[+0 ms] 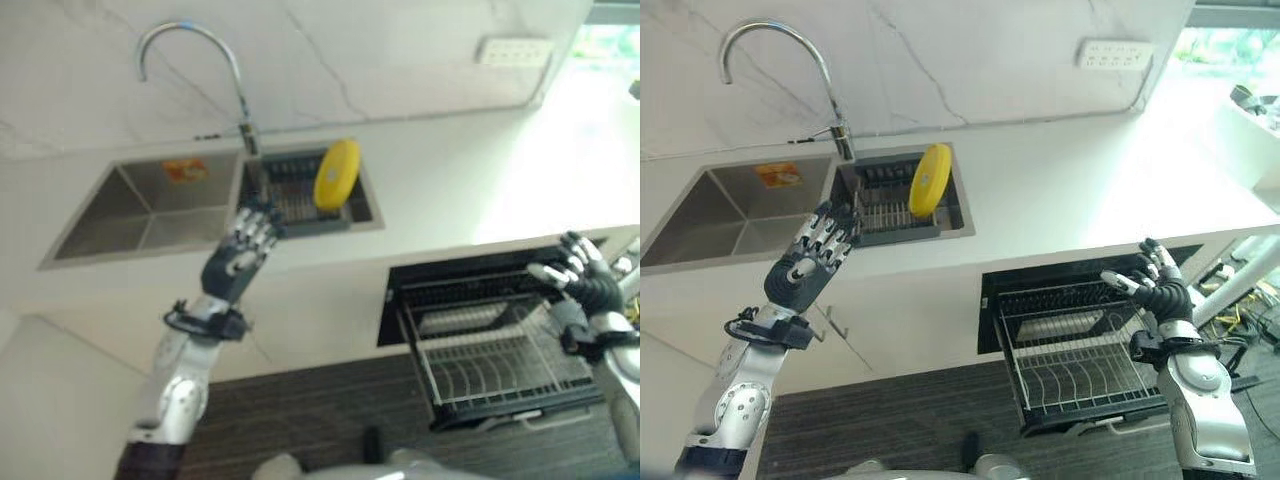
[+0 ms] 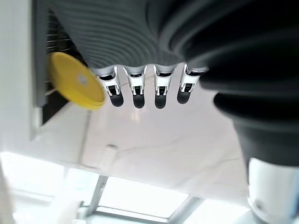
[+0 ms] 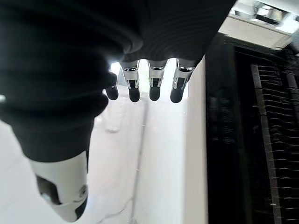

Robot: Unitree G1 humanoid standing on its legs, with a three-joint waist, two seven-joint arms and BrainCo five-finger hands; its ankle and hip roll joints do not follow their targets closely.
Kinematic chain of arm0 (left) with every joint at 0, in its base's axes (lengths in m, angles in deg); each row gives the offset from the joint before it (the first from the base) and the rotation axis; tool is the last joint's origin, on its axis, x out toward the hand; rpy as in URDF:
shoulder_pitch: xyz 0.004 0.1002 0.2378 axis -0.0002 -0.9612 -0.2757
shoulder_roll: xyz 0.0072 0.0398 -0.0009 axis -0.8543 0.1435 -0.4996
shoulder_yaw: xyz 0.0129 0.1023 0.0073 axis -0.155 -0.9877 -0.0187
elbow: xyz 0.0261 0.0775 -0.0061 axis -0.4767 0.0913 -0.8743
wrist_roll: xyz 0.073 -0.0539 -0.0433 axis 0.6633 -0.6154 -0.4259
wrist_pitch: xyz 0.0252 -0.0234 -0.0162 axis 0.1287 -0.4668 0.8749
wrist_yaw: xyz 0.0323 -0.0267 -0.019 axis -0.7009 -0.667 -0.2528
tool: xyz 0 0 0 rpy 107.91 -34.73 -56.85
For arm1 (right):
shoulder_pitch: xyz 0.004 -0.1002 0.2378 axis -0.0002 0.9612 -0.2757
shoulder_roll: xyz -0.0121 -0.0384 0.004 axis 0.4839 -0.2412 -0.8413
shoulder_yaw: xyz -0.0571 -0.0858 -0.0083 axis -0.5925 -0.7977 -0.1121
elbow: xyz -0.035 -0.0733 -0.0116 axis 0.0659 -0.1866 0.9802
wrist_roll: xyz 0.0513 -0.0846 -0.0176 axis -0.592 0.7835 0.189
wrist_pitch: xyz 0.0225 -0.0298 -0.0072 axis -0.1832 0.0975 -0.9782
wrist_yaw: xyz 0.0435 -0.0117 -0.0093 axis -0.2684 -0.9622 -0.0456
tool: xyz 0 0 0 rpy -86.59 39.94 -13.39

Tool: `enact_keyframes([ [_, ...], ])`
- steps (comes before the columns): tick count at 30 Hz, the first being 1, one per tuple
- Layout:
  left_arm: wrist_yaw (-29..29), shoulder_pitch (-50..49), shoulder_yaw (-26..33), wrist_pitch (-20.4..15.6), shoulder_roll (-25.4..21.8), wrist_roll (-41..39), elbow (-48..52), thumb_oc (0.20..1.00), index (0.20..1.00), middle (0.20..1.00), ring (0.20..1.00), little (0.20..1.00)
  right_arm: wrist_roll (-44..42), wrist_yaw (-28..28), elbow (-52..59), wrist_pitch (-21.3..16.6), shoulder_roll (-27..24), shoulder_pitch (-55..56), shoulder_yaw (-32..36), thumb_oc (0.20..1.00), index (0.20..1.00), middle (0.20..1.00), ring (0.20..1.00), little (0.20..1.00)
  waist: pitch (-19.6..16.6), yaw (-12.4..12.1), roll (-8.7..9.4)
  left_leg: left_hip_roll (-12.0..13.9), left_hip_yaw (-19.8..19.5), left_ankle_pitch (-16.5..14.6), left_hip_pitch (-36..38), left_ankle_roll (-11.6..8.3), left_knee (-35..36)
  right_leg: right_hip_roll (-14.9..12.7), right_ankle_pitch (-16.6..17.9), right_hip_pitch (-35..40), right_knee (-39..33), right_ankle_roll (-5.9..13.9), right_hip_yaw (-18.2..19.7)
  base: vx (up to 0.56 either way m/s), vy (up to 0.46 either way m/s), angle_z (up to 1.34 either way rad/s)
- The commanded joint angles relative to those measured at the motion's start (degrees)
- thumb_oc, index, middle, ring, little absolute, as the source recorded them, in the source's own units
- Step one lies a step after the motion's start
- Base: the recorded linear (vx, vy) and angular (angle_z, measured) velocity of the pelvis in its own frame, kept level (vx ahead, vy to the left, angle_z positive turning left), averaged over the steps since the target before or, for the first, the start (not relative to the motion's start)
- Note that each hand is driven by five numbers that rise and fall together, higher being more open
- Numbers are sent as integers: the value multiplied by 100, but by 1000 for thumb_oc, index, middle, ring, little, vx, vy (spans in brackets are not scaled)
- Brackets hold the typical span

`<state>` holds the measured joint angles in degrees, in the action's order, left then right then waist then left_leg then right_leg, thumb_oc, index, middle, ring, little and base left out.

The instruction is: Place the dishes in the dishwasher.

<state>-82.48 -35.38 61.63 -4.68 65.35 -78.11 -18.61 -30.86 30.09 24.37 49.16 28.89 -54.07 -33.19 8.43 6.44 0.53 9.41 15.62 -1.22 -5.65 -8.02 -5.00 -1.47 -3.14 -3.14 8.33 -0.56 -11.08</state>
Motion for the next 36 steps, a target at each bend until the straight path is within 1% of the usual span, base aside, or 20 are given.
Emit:
enact_keyframes([
  [1,-141,98,141,-210,-154,-20,449,1000,1000,1000,1000,1000,90,1,323,-274,-216,-431,183,1000,1000,1000,1000,1000,74,-268,119,-306,71,687,646,279,812,-272,547,1160,-1278,635,211,205,308,1],
  [2,-134,128,127,-211,-194,-29,407,1000,1000,1000,1000,1000,116,27,329,-248,-207,-464,158,1000,1000,1000,1000,1000,42,-280,135,-321,155,655,713,293,916,-366,527,1201,-1303,720,151,227,392,12],
  [3,-118,134,167,-182,-233,-125,412,1000,1000,1000,1000,1000,75,-64,446,-249,-180,-351,202,1000,1000,1000,1000,1000,-31,-257,118,-369,255,577,837,321,996,-488,559,1196,-1275,837,-16,232,398,-4],
  [4,-96,138,200,-157,-273,-140,441,1000,1000,1000,1000,1000,37,-112,574,-245,-152,-235,240,1000,1000,1000,1000,1000,-71,-249,109,-415,232,502,891,361,1000,-541,549,1162,-1200,883,-56,192,332,7],
  [9,38,367,152,-147,-366,-41,394,1000,1000,1000,1000,1000,35,-52,584,-392,-50,-183,243,1000,1000,1000,1000,1000,-120,-214,98,-540,171,328,987,506,1000,-679,443,837,-732,922,-194,127,245,-8],
  [12,90,404,151,-129,-377,-51,448,1000,1000,1000,1000,1000,161,-39,567,-294,43,-328,110,1000,1000,1000,1000,1000,-120,-316,92,-651,115,238,998,635,1000,-768,449,799,-571,901,-229,121,207,4],
  [15,109,419,118,-90,-364,119,511,1000,1000,1000,1000,1000,201,91,454,-359,114,-535,-72,1000,1000,1000,1000,1000,-116,-449,120,-742,63,173,1001,753,1000,-858,566,766,-365,914,-256,98,172,9],
  [17,102,421,90,-133,-384,155,480,1000,1000,1000,1000,1000,204,142,399,-415,139,-610,-139,1000,1000,1000,1000,1000,-129,-488,125,-801,16,140,1014,811,1000,-868,630,744,-216,914,-237,102,172,9],
  [19,36,399,102,-214,-419,158,480,1000,1000,1000,1000,1000,204,111,446,-424,150,-602,-160,1000,1000,1000,1000,1000,-129,-497,120,-870,-34,105,1046,892,1000,-859,707,670,134,917,-168,108,211,-3],
  [20,-82,389,134,-310,-462,242,609,1000,1000,1000,1000,1000,94,140,505,-453,182,-560,-168,1000,1000,1000,1000,1000,-109,-521,94,-931,-138,92,1056,991,1000,-744,738,534,830,880,-78,89,182,-7],
  [22,-67,394,179,-445,-450,444,784,1000,1000,1000,1000,1000,-398,288,536,-457,317,-571,-151,1000,1000,1000,1000,1000,-81,-515,56,-925,-196,87,1088,993,1000,-641,752,311,1132,813,-72,102,131,-8],
  [24,-32,455,211,-507,-481,444,802,1000,1000,1000,1000,1000,-355,259,518,-532,391,-562,-149,1000,1000,1000,1000,1000,-67,-479,65,-930,-229,81,1109,979,1000,-563,666,228,988,766,-58,88,14,-2],
  [25,0,507,231,-562,-527,397,810,1000,1000,1000,1000,1000,-311,272,545,-579,407,-514,-135,1000,1000,1000,1000,1000,-55,-436,69,-939,-274,81,1136,960,1000,-507,604,187,790,738,-73,147,-57,-1],
  [26,87,580,243,-622,-592,354,857,1000,1000,1000,1000,1000,-231,281,602,-630,414,-445,-112,1000,1000,1000,1000,1000,-46,-360,86,-968,-341,33,1207,939,1000,-497,639,106,361,748,-93,240,-219,2],
  [27,229,712,242,-808,-680,348,913,1000,1000,1000,1000,1000,-225,325,720,-611,352,-392,-70,1000,1000,1000,1000,1000,-12,-175,119,-988,-396,-134,1405,904,1000,-606,1063,-160,-309,876,37,243,-272,3],
  [29,361,869,139,-908,-697,494,950,1000,1000,1000,1000,1000,-224,477,714,-596,382,-500,-126,1000,1000,1000,1000,1000,17,-57,108,-975,-462,-219,1522,908,1000,-610,1319,-380,-330,936,292,180,-253,33],
  [30,371,892,136,-941,-717,532,981,1000,1000,1000,1000,1000,-320,495,705,-583,369,-535,-119,1000,1000,1000,1000,1000,13,-46,108,-970,-480,-246,1551,912,1000,-584,1271,-361,-414,947,328,154,-271,56],
  [32,415,893,98,-931,-686,514,1106,1000,1000,1000,1000,1000,-487,636,727,-445,352,-618,-126,1000,1000,1000,1000,1000,-64,-79,115,-925,-454,-270,1598,868,1000,-548,1195,-125,-723,932,183,145,-300,46],
  [34,485,924,78,-873,-664,365,1110,1000,1000,1000,1000,1000,-500,638,745,-453,365,-702,-233,1000,1000,1000,1000,1000,-133,-56,109,-861,-342,-294,1674,851,1000,-481,1137,37,-895,915,147,133,-256,21],
  [36,525,936,70,-835,-621,252,1049,1000,1000,1000,1000,1000,-449,597,763,-381,374,-779,-343,1000,1000,1000,1000,1000,-213,1,85,-792,-185,-323,1758,843,1000,-334,1034,221,-1062,859,186,151,-269,-6],
])
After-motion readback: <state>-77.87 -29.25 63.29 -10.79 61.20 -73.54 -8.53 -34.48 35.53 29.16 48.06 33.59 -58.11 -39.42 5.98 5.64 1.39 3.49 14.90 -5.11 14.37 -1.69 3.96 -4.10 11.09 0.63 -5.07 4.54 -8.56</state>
